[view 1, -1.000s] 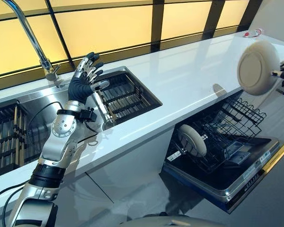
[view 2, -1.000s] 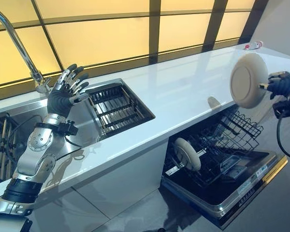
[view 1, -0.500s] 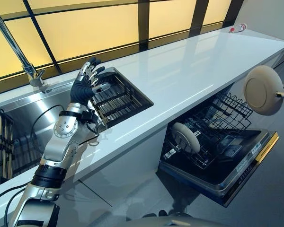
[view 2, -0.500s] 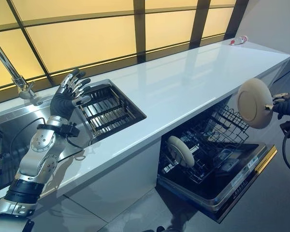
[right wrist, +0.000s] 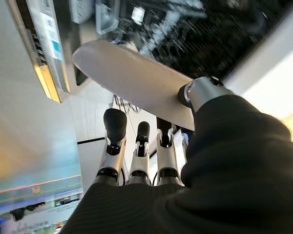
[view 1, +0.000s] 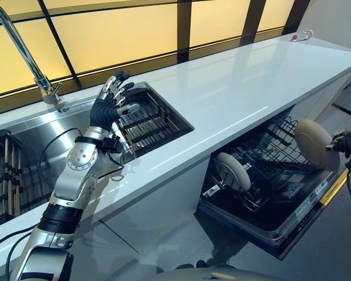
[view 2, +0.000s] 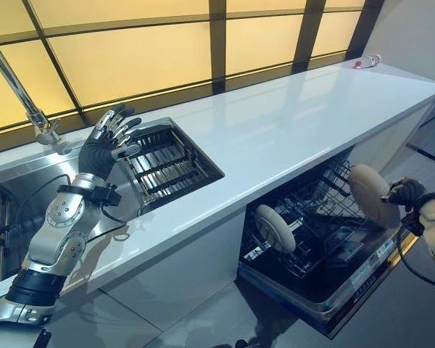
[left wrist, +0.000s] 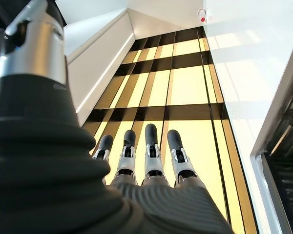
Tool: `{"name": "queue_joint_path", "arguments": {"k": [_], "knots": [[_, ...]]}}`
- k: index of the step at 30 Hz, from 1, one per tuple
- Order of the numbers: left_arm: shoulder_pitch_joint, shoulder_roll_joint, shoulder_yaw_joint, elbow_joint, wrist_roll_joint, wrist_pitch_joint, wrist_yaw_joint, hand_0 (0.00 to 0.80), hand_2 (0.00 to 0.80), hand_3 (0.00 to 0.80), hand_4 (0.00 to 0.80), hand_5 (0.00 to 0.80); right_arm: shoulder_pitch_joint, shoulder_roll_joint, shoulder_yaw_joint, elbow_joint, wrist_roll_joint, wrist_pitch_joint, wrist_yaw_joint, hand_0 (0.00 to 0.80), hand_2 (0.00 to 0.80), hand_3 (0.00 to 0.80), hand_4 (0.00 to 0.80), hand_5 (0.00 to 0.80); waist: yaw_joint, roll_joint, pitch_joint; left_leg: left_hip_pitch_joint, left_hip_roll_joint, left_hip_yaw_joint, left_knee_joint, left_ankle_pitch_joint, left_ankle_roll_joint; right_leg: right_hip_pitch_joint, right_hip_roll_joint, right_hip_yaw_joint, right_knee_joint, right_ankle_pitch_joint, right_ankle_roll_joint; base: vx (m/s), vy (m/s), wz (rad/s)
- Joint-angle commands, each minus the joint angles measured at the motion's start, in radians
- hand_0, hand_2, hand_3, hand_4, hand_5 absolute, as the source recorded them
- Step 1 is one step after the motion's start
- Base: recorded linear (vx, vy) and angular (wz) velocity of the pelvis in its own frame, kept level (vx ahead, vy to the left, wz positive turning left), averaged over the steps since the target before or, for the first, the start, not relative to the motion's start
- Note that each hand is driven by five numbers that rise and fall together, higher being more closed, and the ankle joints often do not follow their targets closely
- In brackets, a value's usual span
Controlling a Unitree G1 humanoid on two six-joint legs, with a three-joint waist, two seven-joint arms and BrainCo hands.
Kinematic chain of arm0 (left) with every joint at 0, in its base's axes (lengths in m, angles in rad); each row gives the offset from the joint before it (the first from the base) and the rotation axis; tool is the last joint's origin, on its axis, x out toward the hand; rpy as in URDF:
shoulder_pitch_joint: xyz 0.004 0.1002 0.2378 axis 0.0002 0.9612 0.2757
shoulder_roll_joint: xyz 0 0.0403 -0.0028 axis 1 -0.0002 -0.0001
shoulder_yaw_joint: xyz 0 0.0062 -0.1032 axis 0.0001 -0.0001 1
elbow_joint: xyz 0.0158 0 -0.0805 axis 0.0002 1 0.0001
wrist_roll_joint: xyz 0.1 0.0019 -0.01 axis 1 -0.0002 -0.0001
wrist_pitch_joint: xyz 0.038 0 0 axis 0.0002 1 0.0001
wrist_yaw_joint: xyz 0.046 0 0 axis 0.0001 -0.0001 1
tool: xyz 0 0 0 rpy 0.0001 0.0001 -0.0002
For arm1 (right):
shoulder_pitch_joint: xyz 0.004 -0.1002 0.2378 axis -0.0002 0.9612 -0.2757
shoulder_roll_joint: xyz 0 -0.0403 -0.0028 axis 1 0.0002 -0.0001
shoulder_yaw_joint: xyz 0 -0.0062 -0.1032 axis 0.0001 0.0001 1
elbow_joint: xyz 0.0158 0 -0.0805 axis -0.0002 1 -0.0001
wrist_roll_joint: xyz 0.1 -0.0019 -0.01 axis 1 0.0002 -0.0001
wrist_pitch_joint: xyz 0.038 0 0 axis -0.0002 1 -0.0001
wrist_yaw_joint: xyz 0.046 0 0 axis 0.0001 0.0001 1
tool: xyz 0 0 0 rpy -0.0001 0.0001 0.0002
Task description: Take plates into dishwasher
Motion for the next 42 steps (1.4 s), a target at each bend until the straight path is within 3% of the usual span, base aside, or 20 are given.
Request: {"name": "queue_joint_path", "arguments": {"k": [1,17,27,35,42], "knots": [[-0.064,0.043,-0.05,-0.042,-0.018,-0.028,-0.014,0.0,0.0,0.0,0.0,0.0,-0.138,0.011,0.047,0.096,-0.059,-0.019,-0.071,0.8,0.8,0.8,0.8,0.8,0.046,-0.006,-0.003,0.017,-0.063,-0.026,0.007,-0.095,0.088,0.002,0.04,-0.102,0.009,-0.022,0.007,0.013,-0.084,0.02],[-0.131,0.06,-0.068,-0.037,-0.039,-0.088,0.004,0.0,0.0,0.0,0.0,0.0,-0.309,0.104,0.211,0.248,-0.107,-0.015,-0.191,0.8,0.8,0.8,0.8,0.8,0.073,0.074,0.119,-0.069,-0.076,-0.062,0.007,-0.068,0.083,-0.066,0.028,-0.131,0.009,-0.017,-0.003,-0.038,-0.069,0.05],[-0.164,0.053,-0.078,-0.056,-0.038,-0.112,0.021,0.0,0.0,0.0,0.0,0.0,-0.408,0.114,0.248,0.409,-0.087,-0.079,-0.228,0.8,0.8,0.8,0.8,0.8,0.082,0.125,0.173,-0.094,-0.09,-0.067,0.007,-0.054,0.079,-0.088,0.016,-0.145,0.009,-0.019,-0.009,-0.027,-0.036,0.01],[-0.198,0.057,-0.085,-0.059,-0.045,-0.137,0.034,0.0,0.0,0.0,0.0,0.0,-0.466,0.125,0.253,0.493,-0.055,-0.078,-0.244,0.8,0.8,0.8,0.8,0.8,0.084,0.163,0.222,-0.121,-0.096,-0.066,0.007,-0.044,0.073,-0.116,0.008,-0.15,0.009,-0.017,-0.013,-0.027,-0.013,0.05],[-0.212,0.072,-0.091,-0.073,-0.056,-0.141,0.043,0.0,0.0,0.0,0.0,0.0,-0.463,0.128,0.258,0.528,-0.053,-0.075,-0.26,0.8,0.8,0.8,0.8,0.8,0.09,0.172,0.245,-0.135,-0.1,-0.065,0.007,-0.04,0.073,-0.131,0.002,-0.161,0.009,-0.012,-0.014,-0.017,-0.006,0.01]]}}
